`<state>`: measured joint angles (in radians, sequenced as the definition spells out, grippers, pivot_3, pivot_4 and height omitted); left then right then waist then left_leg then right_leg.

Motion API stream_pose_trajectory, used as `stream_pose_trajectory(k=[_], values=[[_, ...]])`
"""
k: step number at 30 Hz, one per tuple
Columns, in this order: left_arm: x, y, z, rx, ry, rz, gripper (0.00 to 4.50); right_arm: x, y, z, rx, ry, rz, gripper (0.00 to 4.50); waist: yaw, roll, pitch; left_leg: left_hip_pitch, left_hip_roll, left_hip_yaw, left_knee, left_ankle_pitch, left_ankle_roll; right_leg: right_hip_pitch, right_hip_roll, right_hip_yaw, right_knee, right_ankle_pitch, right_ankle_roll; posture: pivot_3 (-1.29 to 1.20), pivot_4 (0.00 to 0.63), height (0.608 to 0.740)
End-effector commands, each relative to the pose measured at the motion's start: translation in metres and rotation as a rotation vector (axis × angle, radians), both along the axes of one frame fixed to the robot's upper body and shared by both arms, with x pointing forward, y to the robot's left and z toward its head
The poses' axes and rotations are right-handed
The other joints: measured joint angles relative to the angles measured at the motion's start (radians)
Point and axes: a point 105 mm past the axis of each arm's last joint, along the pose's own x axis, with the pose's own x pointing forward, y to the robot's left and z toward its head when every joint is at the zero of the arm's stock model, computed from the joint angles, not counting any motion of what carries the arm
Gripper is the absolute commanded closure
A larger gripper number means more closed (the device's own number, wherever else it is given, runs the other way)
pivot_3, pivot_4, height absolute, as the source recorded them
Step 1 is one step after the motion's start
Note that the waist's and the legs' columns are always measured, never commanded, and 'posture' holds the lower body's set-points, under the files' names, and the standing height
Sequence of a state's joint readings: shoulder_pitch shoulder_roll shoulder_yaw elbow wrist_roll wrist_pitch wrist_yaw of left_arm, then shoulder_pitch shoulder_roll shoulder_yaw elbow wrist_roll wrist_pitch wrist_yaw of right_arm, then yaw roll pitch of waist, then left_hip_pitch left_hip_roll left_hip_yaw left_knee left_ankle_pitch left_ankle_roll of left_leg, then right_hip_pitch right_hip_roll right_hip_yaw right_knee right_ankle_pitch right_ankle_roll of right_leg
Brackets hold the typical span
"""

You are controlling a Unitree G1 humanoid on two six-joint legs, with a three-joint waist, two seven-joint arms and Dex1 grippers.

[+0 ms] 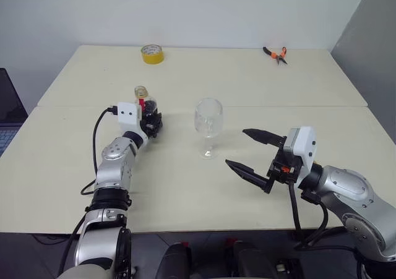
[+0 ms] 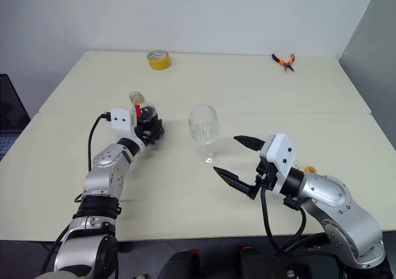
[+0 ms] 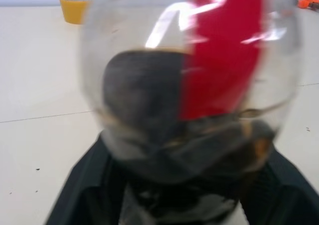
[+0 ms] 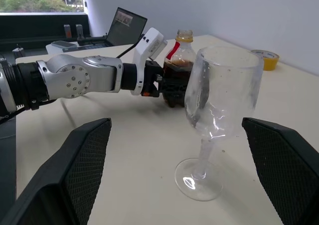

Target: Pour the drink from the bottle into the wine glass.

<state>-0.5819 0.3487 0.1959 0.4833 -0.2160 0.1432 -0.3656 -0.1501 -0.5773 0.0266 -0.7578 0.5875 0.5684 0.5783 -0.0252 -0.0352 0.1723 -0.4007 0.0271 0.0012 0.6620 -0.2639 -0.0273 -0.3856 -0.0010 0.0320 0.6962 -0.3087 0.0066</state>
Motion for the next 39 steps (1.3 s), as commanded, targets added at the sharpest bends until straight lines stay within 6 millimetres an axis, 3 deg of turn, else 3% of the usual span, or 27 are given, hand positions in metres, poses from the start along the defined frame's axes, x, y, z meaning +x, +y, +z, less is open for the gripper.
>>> stream_pose_trajectory(k=[1, 3, 5, 17, 20, 22, 25, 30, 39], values=[[0.002, -0.001, 0.019, -0.007, -0.060, -0.011, 3.15, -0.003, 0.004, 0.011, 0.015, -0.066, 0.025, 0.00, 0.000, 0.000, 0.000, 0.000, 0.000, 0.000, 0.000, 0.000, 0.000, 0.000, 0.000, 0.000, 0.000, 0.000, 0.000, 0.00, 0.150, 0.740], [0.001, -0.001, 0.024, -0.012, -0.073, -0.007, 3.58, -0.004, 0.004, 0.013, 0.015, -0.074, 0.032, 0.00, 0.000, 0.000, 0.000, 0.000, 0.000, 0.000, 0.000, 0.000, 0.000, 0.000, 0.000, 0.000, 0.000, 0.000, 0.000, 0.00, 0.150, 0.740], [0.001, -0.001, 0.028, -0.008, -0.085, -0.006, 3.71, -0.004, 0.004, 0.015, 0.016, -0.081, 0.035, 0.00, 0.000, 0.000, 0.000, 0.000, 0.000, 0.000, 0.000, 0.000, 0.000, 0.000, 0.000, 0.000, 0.000, 0.000, 0.000, 0.00, 0.150, 0.740], [-0.003, -0.033, 0.076, 0.102, -0.230, -0.136, 3.75, -0.003, 0.005, 0.020, 0.017, -0.094, 0.014, 0.00, 0.000, -0.001, 0.000, -0.001, 0.000, 0.000, 0.000, 0.000, 0.000, 0.000, 0.000, 0.000, 0.000, 0.000, 0.000, 0.00, 0.150, 0.740], [-0.004, -0.057, 0.090, 0.220, -0.285, -0.244, 3.76, -0.001, 0.006, 0.016, 0.016, -0.083, -0.011, 0.00, 0.001, -0.001, 0.001, -0.001, 0.000, 0.000, 0.000, 0.000, 0.000, 0.000, 0.000, 0.000, 0.000, 0.000, 0.000, 0.00, 0.150, 0.740], [-0.006, -0.074, 0.097, 0.418, -0.358, -0.330, 3.76, 0.003, 0.005, 0.015, 0.027, -0.073, -0.049, 0.00, 0.001, -0.001, 0.001, -0.001, 0.000, 0.000, 0.000, 0.000, 0.000, 0.000, 0.000, 0.000, 0.000, 0.000, 0.000, 0.00, 0.150, 0.740], [-0.005, -0.085, 0.105, 0.546, -0.418, -0.384, 3.76, 0.008, 0.004, 0.015, 0.039, -0.071, -0.095, 0.00, 0.002, -0.001, 0.001, -0.001, -0.001, 0.001, 0.000, 0.000, 0.000, -0.001, 0.000, 0.001, 0.000, 0.000, 0.000, 0.00, 0.150, 0.740], [-0.006, -0.094, 0.117, 0.718, -0.527, -0.434, 3.76, 0.012, 0.005, 0.019, 0.079, -0.071, -0.135, 0.00, -0.003, -0.001, 0.001, -0.001, 0.000, 0.002, -0.001, 0.000, 0.000, -0.002, 0.000, 0.002, 0.000, 0.000, 0.000, 0.00, 0.150, 0.740], [-0.003, -0.087, 0.123, 0.921, -0.649, -0.431, 3.76, 0.011, 0.011, 0.026, 0.092, -0.065, -0.106, 0.00, -0.001, -0.001, 0.001, -0.002, 0.000, 0.002, 0.000, 0.000, 0.000, -0.003, 0.000, 0.001, 0.000, 0.000, 0.000, 0.00, 0.150, 0.740]])
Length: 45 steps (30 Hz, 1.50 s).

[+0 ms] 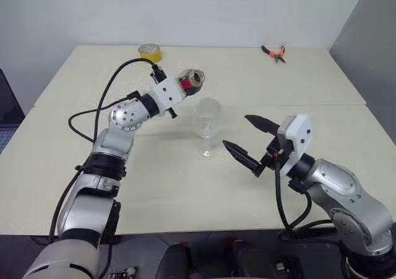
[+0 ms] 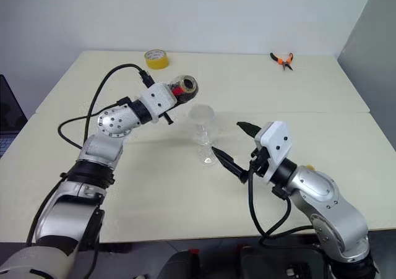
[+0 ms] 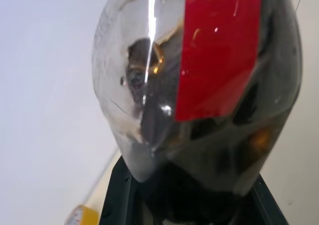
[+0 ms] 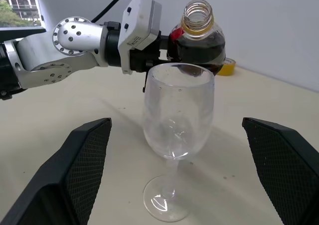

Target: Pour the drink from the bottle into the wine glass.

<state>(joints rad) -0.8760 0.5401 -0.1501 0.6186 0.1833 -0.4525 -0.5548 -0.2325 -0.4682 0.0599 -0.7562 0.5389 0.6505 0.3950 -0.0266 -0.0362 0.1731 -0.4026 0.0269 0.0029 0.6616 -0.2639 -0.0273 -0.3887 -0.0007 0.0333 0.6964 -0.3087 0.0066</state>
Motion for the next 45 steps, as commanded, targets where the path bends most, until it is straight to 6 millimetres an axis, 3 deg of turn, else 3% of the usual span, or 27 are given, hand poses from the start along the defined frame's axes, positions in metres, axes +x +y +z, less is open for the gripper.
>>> stream_pose_trajectory(k=[1, 13, 45], values=[[-0.006, -0.004, 0.025, 0.046, -0.145, -0.039, 3.76, -0.009, 0.005, 0.014, 0.005, -0.061, 0.055, 0.00, 0.000, 0.000, 0.000, 0.000, 0.000, 0.000, 0.000, 0.000, 0.000, 0.000, 0.000, 0.000, 0.000, 0.000, 0.000, 0.00, 0.150, 0.740], [-0.008, -0.002, 0.036, 0.175, -0.302, -0.053, 3.81, -0.007, 0.011, 0.013, -0.018, -0.086, 0.078, 0.00, 0.000, 0.000, 0.000, -0.001, 0.000, 0.000, 0.000, 0.000, 0.000, 0.000, 0.000, -0.001, 0.000, 0.000, 0.000, 0.00, 0.150, 0.740], [-0.006, -0.005, 0.063, 0.381, -0.518, -0.043, 3.82, -0.008, 0.015, 0.013, -0.019, -0.087, 0.099, 0.00, 0.000, 0.000, 0.000, -0.001, 0.000, 0.000, 0.001, 0.000, 0.000, -0.001, 0.000, -0.001, 0.001, 0.000, 0.000, 0.00, 0.150, 0.740]])
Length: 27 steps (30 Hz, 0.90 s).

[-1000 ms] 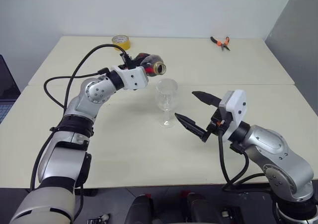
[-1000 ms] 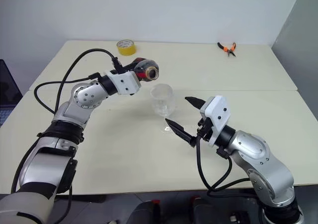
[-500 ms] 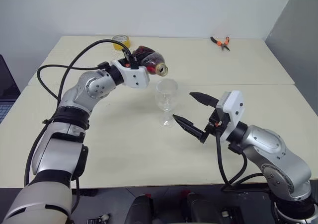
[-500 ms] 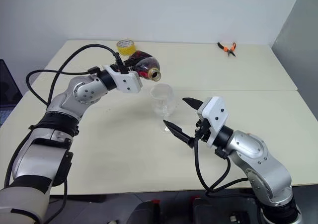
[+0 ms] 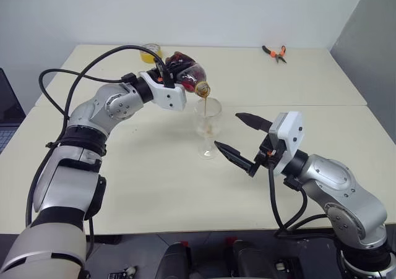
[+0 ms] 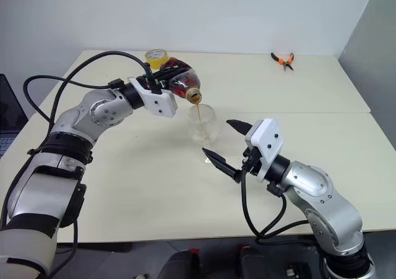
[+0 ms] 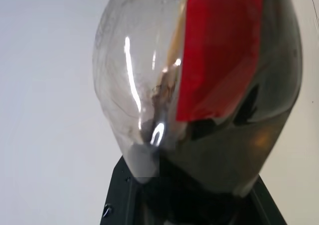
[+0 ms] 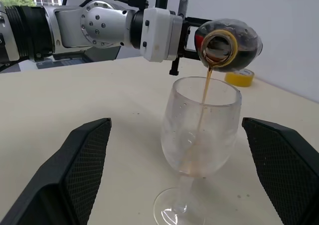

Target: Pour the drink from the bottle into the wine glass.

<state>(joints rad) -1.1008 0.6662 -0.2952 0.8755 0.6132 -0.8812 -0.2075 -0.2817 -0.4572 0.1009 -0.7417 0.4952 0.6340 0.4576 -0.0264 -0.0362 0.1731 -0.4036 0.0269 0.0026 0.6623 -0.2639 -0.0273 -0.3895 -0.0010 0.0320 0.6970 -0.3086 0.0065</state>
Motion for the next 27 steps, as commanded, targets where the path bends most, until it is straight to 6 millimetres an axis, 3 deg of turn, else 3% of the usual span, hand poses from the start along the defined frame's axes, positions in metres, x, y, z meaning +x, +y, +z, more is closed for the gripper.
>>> stream_pose_trajectory(k=[1, 27], values=[[-0.0037, -0.0015, 0.0294, -0.017, -0.095, -0.015, 3.82, -0.0057, 0.0019, 0.0076, 0.014, -0.041, 0.024, 0.00, 0.000, 0.000, 0.000, 0.000, 0.000, 0.000, 0.000, 0.000, 0.000, 0.000, 0.000, 0.000, 0.000, 0.000, 0.000, 0.00, 0.150, 0.740], [-0.0008, 0.0028, 0.0312, 0.019, -0.128, 0.007, 3.83, -0.0065, 0.0004, -0.0010, -0.004, -0.020, 0.014, 0.00, 0.000, 0.000, 0.000, 0.000, 0.000, 0.000, 0.000, 0.000, 0.000, 0.000, 0.000, 0.000, 0.000, 0.000, 0.000, 0.00, 0.150, 0.740]])
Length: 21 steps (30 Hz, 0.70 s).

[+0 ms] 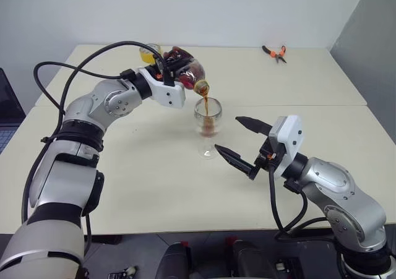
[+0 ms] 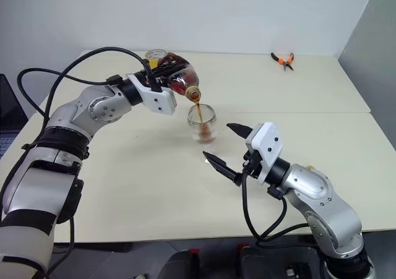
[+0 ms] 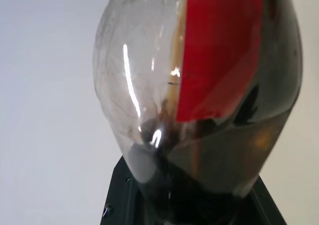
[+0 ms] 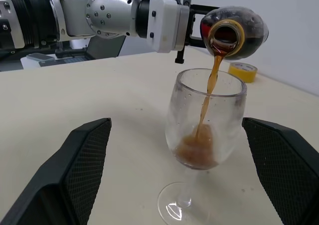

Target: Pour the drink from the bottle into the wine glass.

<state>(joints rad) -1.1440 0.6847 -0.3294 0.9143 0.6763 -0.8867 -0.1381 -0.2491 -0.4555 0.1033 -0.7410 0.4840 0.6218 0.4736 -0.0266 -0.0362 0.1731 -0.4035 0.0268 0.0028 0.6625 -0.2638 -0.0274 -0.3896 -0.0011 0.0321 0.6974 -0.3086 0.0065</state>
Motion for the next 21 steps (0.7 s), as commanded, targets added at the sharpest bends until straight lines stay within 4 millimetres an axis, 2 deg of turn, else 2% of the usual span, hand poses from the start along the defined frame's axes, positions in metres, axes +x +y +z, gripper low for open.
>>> stream_pose_trajectory(k=[1, 21], values=[[-0.0046, -0.0006, 0.0253, -0.019, -0.085, -0.020, 3.84, -0.0045, 0.0016, 0.0059, -0.001, -0.039, 0.012, 0.00, 0.000, 0.000, 0.000, 0.000, 0.000, 0.000, 0.000, 0.000, 0.000, 0.000, 0.000, 0.000, 0.000, 0.000, 0.000, 0.00, 0.150, 0.740], [-0.0019, 0.0018, 0.0280, 0.007, -0.112, -0.005, 3.85, -0.0047, 0.0018, 0.0039, -0.004, -0.031, 0.014, 0.00, 0.000, 0.000, 0.000, 0.000, 0.000, 0.000, 0.000, 0.000, 0.000, 0.000, 0.000, 0.000, 0.000, 0.000, 0.000, 0.00, 0.150, 0.740]])
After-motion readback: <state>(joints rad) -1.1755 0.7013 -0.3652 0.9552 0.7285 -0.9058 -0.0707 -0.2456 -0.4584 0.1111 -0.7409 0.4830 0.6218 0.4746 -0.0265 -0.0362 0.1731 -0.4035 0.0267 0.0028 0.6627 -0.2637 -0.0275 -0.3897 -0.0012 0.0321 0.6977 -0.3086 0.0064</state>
